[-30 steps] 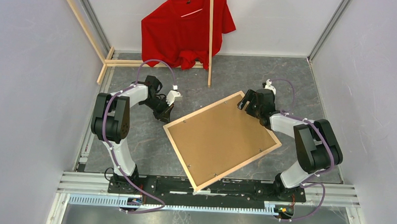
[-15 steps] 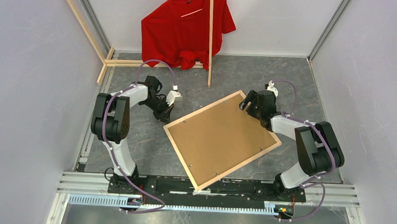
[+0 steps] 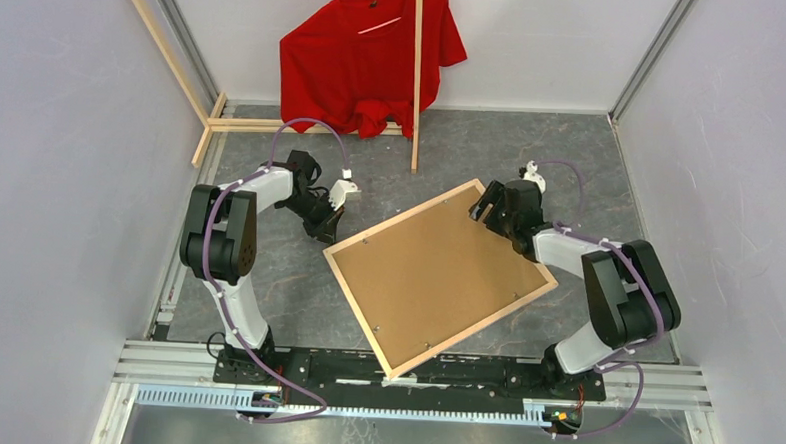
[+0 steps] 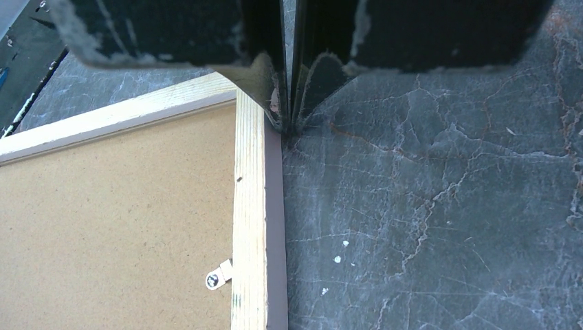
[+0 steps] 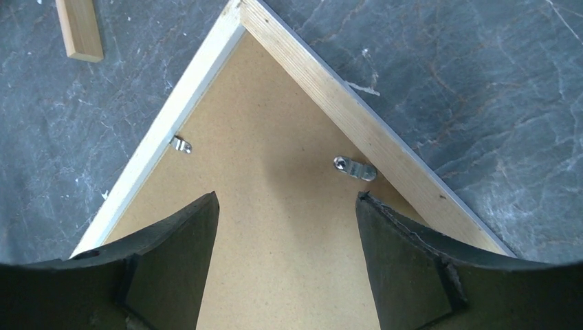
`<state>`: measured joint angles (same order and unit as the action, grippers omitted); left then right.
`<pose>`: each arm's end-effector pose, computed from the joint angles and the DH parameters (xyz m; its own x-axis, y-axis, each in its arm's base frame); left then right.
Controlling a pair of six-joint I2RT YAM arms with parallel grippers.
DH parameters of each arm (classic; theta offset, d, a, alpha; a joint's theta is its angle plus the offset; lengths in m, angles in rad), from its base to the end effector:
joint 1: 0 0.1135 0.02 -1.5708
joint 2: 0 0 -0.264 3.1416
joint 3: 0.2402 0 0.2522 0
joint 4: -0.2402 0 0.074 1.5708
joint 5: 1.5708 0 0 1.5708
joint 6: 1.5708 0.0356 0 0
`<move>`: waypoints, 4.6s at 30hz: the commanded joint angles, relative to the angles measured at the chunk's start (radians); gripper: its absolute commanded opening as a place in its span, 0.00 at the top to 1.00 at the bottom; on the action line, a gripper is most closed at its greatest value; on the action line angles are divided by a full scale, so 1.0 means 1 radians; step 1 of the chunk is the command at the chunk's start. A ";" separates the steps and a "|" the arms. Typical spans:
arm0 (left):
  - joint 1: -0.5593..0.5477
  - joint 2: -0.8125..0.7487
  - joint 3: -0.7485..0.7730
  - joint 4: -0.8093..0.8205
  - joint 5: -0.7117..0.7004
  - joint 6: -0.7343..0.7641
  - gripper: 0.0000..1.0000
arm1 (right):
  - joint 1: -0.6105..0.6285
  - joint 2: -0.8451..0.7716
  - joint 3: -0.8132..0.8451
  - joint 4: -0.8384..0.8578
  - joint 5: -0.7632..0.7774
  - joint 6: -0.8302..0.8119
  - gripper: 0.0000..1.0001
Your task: Put the photo into the frame
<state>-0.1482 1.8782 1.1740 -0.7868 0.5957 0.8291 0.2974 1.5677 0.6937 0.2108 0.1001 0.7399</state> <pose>0.3271 -0.0690 0.1491 -0.5433 0.6982 -0.4662 0.8394 0.4401 -0.3191 0.2961 0.0870 0.1608 -0.5805 0.5237 -0.6235 0.2371 0.8413 0.4859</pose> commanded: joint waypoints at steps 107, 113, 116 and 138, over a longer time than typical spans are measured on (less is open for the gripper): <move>-0.198 0.262 0.322 -0.070 0.076 -0.074 0.96 | 0.012 0.179 0.185 -0.041 0.263 -0.060 0.23; -0.198 0.263 0.320 -0.071 0.079 -0.073 0.97 | 0.012 0.154 0.162 0.026 0.181 -0.046 0.23; -0.198 0.263 0.318 -0.071 0.078 -0.074 0.97 | 0.013 0.113 0.155 0.051 0.146 -0.051 0.23; -0.198 0.257 0.301 -0.060 0.080 -0.072 0.97 | 0.016 0.084 0.068 0.061 0.115 -0.044 0.23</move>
<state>-0.3378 2.1109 1.5246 -0.7666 0.7601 0.7177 0.3164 1.6310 0.7547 0.2451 0.2161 0.6876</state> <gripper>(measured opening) 0.061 0.774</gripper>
